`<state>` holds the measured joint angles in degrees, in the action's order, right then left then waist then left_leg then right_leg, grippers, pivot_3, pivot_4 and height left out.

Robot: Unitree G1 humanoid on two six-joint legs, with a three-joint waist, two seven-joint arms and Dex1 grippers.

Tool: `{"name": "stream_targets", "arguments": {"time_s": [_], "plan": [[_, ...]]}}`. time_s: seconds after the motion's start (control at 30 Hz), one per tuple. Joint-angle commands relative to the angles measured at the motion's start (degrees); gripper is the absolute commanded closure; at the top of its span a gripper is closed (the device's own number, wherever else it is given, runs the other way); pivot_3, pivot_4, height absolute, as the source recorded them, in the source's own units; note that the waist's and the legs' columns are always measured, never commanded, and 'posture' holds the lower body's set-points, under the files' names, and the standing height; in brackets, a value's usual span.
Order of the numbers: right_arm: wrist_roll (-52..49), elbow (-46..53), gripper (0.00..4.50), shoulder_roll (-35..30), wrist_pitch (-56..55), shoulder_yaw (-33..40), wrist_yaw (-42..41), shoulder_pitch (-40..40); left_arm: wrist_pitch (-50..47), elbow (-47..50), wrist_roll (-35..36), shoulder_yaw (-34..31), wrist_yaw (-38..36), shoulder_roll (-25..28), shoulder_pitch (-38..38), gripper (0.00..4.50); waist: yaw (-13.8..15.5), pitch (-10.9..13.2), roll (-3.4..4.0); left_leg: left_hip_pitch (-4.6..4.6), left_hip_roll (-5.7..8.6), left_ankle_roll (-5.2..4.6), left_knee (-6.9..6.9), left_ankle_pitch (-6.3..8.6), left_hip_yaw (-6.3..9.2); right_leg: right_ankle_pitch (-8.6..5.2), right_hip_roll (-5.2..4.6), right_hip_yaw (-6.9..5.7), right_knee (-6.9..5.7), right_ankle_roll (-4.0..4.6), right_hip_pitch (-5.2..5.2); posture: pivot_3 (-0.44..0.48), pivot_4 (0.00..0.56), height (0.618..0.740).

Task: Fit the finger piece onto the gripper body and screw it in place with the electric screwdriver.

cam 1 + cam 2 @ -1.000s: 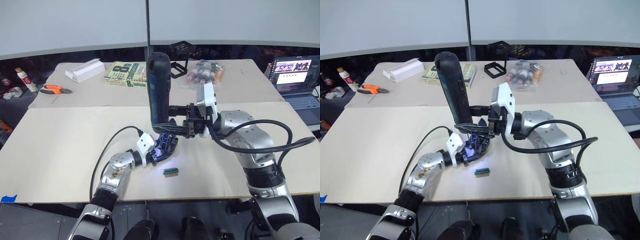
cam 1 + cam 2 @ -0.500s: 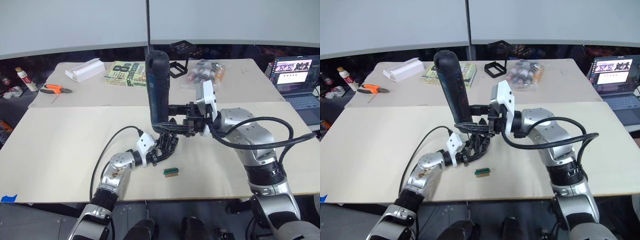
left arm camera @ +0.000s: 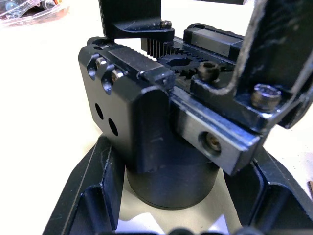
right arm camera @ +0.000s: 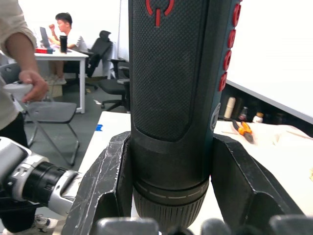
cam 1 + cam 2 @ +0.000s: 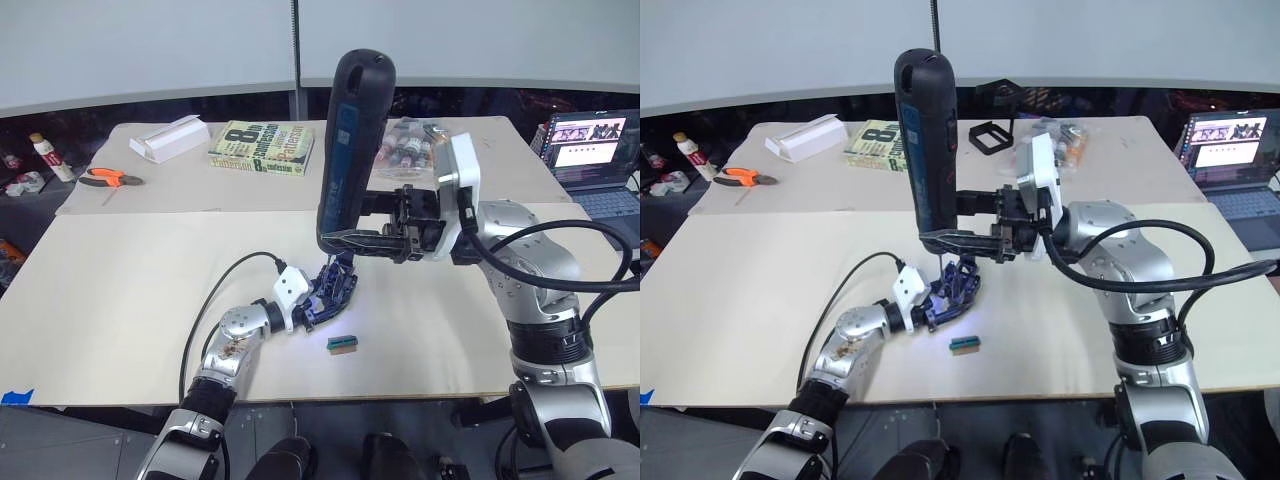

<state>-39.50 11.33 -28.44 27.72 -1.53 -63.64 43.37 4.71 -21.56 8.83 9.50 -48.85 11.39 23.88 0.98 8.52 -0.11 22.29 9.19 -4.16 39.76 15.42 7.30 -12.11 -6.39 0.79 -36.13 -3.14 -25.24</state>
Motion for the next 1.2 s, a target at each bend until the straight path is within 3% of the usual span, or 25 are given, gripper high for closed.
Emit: {"name": "stream_targets", "arguments": {"time_s": [0.03,0.1,0.27,0.4,0.53,0.63,0.83,0.93,1.2], "plan": [[-7.8,5.0,2.64,-2.1,2.0,7.0,-0.2,2.8,-1.7,1.3,1.1,0.1,-0.6,-0.1,-1.3,0.88,0.0,0.0,-0.01,0.02,0.01,-0.01,0.00,0.00,0.00,0.00,0.00,0.00,0.02,0.00,-0.01,0.000,0.150,0.740],[-10.6,6.0,2.64,-3.8,4.0,8.9,0.5,3.2,-2.1,2.2,1.3,-0.2,-0.7,0.4,-1.7,0.05,-0.1,0.0,0.00,0.03,0.01,-0.02,-0.01,0.01,0.00,0.00,-0.02,0.00,0.04,0.00,-0.01,0.000,0.150,0.740],[-17.0,6.9,2.64,-9.3,10.2,13.4,2.5,4.2,-2.5,5.3,2.0,-2.2,-0.3,2.5,-4.0,0.05,-0.4,0.0,0.00,0.00,-0.06,-0.02,-0.06,0.02,0.00,0.00,-0.07,0.03,0.04,0.00,-0.01,0.000,0.150,0.740],[-19.6,-0.6,2.64,-22.7,20.5,17.4,1.0,5.0,-4.7,14.2,6.2,-6.1,-3.0,8.3,-9.9,0.05,-0.3,0.0,0.01,0.08,-0.07,-0.02,-0.10,0.02,0.00,-0.01,-0.08,0.08,0.03,0.01,-0.12,0.000,0.150,0.740],[-9.6,-11.6,2.64,-38.7,23.2,11.0,-7.9,1.6,-7.2,22.3,14.6,-12.4,-8.6,15.3,-15.7,0.05,-0.1,0.1,0.07,0.09,-0.08,-0.05,-0.18,0.05,0.00,-0.02,-0.11,0.07,0.15,0.03,-0.10,0.000,0.150,0.740],[1.5,-19.1,2.64,-45.7,22.6,1.8,-10.5,1.2,-9.6,27.7,22.5,-17.3,-16.5,21.5,-20.2,0.05,-0.1,0.1,0.10,0.09,-0.09,0.04,-0.16,0.21,-0.01,-0.03,-0.14,0.01,0.20,0.03,-0.10,0.000,0.150,0.740],[20.9,-24.5,2.64,-48.3,22.0,-18.3,-17.3,2.5,-12.0,31.1,26.9,-23.2,-22.8,30.3,-25.5,0.05,-0.5,0.3,0.54,0.21,-0.11,0.38,-0.25,0.30,-0.19,-0.06,-0.16,0.09,0.07,0.05,-0.44,0.000,0.150,0.740],[25.9,-29.6,2.64,-44.0,20.6,-21.3,-16.7,4.3,-12.3,30.5,27.4,-25.1,-23.9,32.1,-26.1,0.05,-0.6,0.4,0.62,0.72,-0.12,0.17,-0.25,-0.08,-0.22,-0.04,-0.15,0.09,-0.10,0.10,-1.04,0.000,0.150,0.740],[36.8,-43.8,2.64,-35.1,15.4,-23.5,-13.6,7.4,-12.0,29.3,26.1,-27.9,-23.9,34.3,-28.0,0.05,-0.5,0.4,0.65,0.68,-0.13,0.21,-0.25,-0.10,-0.22,0.00,-0.13,0.09,-0.05,0.16,-0.98,0.000,0.150,0.740]]}}
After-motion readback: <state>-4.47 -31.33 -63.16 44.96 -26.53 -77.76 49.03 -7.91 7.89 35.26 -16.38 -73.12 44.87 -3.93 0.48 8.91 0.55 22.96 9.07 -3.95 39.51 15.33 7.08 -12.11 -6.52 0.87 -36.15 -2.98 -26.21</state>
